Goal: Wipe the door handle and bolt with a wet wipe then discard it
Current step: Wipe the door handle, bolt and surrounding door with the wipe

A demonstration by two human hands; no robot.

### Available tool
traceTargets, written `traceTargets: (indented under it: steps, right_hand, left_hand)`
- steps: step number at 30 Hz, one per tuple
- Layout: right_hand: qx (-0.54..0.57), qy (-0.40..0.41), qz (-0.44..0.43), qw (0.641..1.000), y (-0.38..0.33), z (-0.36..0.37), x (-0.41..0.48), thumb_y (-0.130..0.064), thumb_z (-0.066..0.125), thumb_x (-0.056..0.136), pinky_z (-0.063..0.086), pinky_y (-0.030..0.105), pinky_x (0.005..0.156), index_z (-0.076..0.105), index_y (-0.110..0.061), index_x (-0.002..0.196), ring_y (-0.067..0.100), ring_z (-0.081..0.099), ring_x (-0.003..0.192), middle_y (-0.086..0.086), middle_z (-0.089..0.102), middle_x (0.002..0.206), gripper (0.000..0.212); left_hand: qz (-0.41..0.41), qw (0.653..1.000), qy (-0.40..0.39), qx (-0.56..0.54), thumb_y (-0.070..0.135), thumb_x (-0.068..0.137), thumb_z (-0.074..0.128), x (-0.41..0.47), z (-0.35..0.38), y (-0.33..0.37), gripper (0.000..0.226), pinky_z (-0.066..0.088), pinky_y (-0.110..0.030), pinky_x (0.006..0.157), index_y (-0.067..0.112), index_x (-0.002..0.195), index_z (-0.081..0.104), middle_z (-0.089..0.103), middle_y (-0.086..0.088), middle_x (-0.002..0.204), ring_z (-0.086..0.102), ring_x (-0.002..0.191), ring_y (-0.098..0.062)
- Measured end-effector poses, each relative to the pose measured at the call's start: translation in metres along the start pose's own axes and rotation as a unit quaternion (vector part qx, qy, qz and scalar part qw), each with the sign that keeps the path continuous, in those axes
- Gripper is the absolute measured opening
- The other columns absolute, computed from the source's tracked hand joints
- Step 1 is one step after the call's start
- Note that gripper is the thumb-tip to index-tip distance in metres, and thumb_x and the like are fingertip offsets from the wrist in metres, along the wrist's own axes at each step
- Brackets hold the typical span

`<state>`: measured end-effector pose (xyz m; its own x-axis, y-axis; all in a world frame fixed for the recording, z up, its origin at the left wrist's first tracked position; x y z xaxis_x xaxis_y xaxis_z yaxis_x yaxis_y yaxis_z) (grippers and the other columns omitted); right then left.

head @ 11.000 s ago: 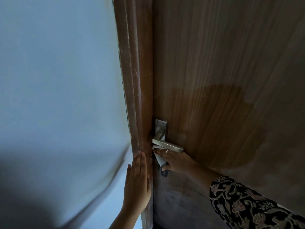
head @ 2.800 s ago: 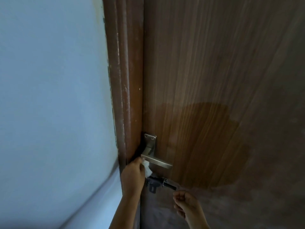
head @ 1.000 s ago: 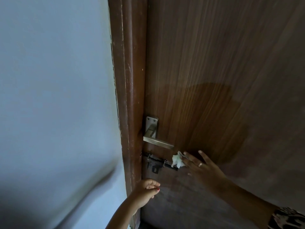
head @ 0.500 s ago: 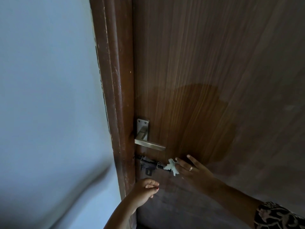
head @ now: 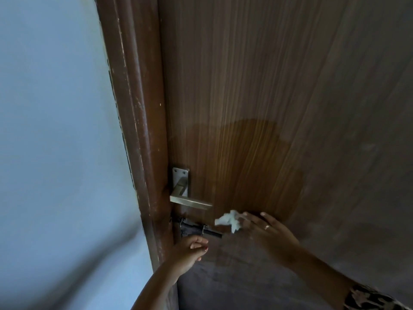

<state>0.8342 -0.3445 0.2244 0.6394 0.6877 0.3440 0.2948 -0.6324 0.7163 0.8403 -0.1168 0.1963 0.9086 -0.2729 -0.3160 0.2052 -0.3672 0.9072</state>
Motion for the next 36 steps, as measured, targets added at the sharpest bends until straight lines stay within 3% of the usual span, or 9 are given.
traceTargets:
  steps: [4,10,14,17,23,26,30,32,36]
  right_hand:
    - [-0.013,0.080,0.175,0.981,0.055,-0.042,0.024,-0.040,0.046,0.092,0.025,0.042,0.106,0.034,-0.015,0.144,0.014,0.036,0.134,-0.001,0.027,0.153,0.059]
    - [0.012,0.112,0.318,0.942,0.098,-0.084,0.089,-0.050,0.024,0.098,-0.002,0.046,0.115,0.017,-0.014,0.148,0.018,0.012,0.145,0.003,0.015,0.158,0.063]
    - [0.021,0.082,0.227,0.970,0.062,-0.075,0.096,-0.048,0.030,0.095,0.013,0.046,0.111,0.033,-0.013,0.144,0.017,0.022,0.141,0.004,0.016,0.156,0.060]
    - [-0.005,0.077,0.182,0.980,0.051,-0.072,0.091,-0.048,0.033,0.095,0.018,0.045,0.108,0.040,-0.015,0.141,0.016,0.024,0.140,0.003,0.019,0.154,0.057]
    - [-0.009,0.131,0.215,0.968,0.083,-0.112,0.158,-0.048,0.028,0.097,0.000,0.047,0.115,0.029,-0.017,0.146,0.016,0.017,0.144,0.001,0.024,0.156,0.057]
    - [-0.002,0.117,0.184,0.976,0.078,-0.125,0.199,-0.049,0.029,0.096,-0.006,0.048,0.114,0.032,-0.017,0.145,0.018,0.021,0.144,0.000,0.027,0.156,0.058]
    - [0.004,0.065,0.107,0.992,0.046,-0.121,0.227,-0.049,0.028,0.096,-0.004,0.049,0.112,0.039,-0.015,0.142,0.022,0.020,0.144,0.002,0.029,0.155,0.058]
    - [0.015,0.058,0.114,0.992,0.036,-0.119,0.229,-0.048,0.029,0.096,0.002,0.050,0.114,0.047,-0.014,0.137,0.021,0.021,0.144,0.002,0.038,0.151,0.056]
    - [0.013,0.059,0.085,0.995,0.016,-0.108,0.215,-0.049,0.034,0.094,0.006,0.050,0.113,0.056,-0.017,0.128,0.022,0.026,0.142,0.001,0.046,0.145,0.052]
  left_hand:
    - [0.047,0.999,0.007,-0.018,0.015,0.092,0.059,0.004,0.011,0.018,0.014,0.042,-0.002,0.054,0.023,0.103,0.062,0.066,0.011,0.095,0.062,0.078,0.003]
    - [0.102,0.993,0.044,-0.039,0.009,0.089,0.061,0.009,0.020,0.043,0.025,0.048,-0.016,0.084,0.029,0.105,0.060,0.063,0.009,0.109,0.060,0.101,-0.003]
    - [0.109,0.988,0.091,-0.055,0.011,0.088,0.062,0.008,0.007,0.043,0.025,0.047,-0.014,0.077,0.034,0.099,0.061,0.063,0.017,0.102,0.060,0.097,0.001]
    - [0.110,0.975,0.180,-0.066,0.007,0.086,0.064,0.003,-0.012,0.039,0.028,0.048,-0.015,0.069,0.035,0.086,0.063,0.067,0.013,0.090,0.064,0.085,-0.004]
    - [0.160,0.921,0.353,-0.045,-0.009,0.083,0.058,-0.015,-0.048,0.052,0.027,0.045,-0.011,0.068,0.016,0.077,0.066,0.066,0.005,0.081,0.062,0.081,-0.010]
    - [0.151,0.912,0.378,-0.056,-0.012,0.082,0.054,-0.023,-0.057,0.061,0.035,0.042,-0.013,0.063,0.019,0.070,0.064,0.065,0.007,0.072,0.061,0.073,-0.009]
    - [0.126,0.906,0.401,-0.049,-0.009,0.081,0.050,-0.032,-0.067,0.066,0.040,0.036,-0.010,0.053,0.024,0.061,0.060,0.064,0.013,0.065,0.057,0.064,0.000]
    - [0.124,0.902,0.410,-0.048,-0.008,0.081,0.051,-0.036,-0.070,0.065,0.042,0.037,-0.006,0.049,0.027,0.060,0.060,0.064,0.013,0.065,0.057,0.063,-0.001]
    - [0.114,0.904,0.408,-0.055,-0.006,0.082,0.054,-0.043,-0.073,0.059,0.040,0.042,-0.018,0.058,0.027,0.061,0.061,0.067,0.006,0.069,0.063,0.071,-0.013]
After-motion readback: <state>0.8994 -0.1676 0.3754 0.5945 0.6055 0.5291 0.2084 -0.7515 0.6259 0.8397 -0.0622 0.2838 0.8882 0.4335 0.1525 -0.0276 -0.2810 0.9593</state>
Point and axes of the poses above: each hand's wrist, its own x-axis towards the middle knuckle, its own z-axis out of the palm, y = z × x, the point moved 5 cm from there along x, towards the middle knuckle
